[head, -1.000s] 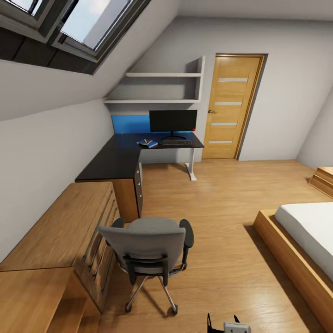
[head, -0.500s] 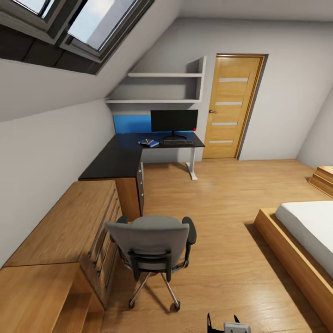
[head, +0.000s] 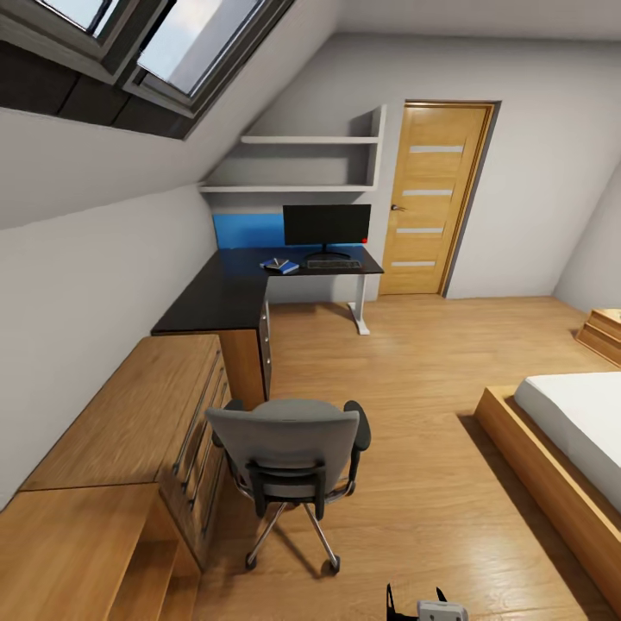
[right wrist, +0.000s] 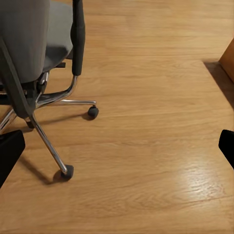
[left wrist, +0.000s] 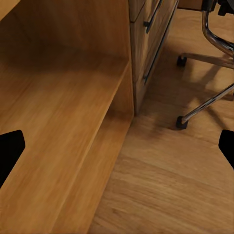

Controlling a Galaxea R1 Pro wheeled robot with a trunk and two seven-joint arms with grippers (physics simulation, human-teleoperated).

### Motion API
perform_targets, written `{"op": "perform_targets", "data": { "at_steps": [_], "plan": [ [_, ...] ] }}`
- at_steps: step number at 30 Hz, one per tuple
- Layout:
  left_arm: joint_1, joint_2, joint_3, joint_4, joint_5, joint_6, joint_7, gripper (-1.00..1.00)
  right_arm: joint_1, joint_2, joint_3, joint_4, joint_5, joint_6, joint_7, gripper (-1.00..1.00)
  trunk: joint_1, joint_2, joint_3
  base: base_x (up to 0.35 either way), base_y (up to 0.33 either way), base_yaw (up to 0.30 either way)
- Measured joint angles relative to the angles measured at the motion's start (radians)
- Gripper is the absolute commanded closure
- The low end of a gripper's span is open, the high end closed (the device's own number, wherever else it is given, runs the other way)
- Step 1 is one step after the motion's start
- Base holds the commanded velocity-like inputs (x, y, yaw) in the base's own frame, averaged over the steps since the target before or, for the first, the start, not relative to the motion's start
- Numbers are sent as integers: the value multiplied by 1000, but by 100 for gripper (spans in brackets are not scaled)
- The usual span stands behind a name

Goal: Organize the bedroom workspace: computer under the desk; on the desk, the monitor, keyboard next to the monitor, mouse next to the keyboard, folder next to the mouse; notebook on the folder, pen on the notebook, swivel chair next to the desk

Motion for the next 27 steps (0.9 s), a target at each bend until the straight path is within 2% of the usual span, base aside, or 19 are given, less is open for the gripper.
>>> {"op": "perform_targets", "data": {
  "at_steps": [17,27],
  "plan": [
    [0,0,2,-4,4,-3,7,-100,0,-1,-1,0,0,0,0,-100,0,0,0,-1,1,0],
    [0,0,1,-5,5,5,4,-100,0,-1,0,-1,2,39,2,-100,38,-70,-31,0,0,0]
  ]
}}
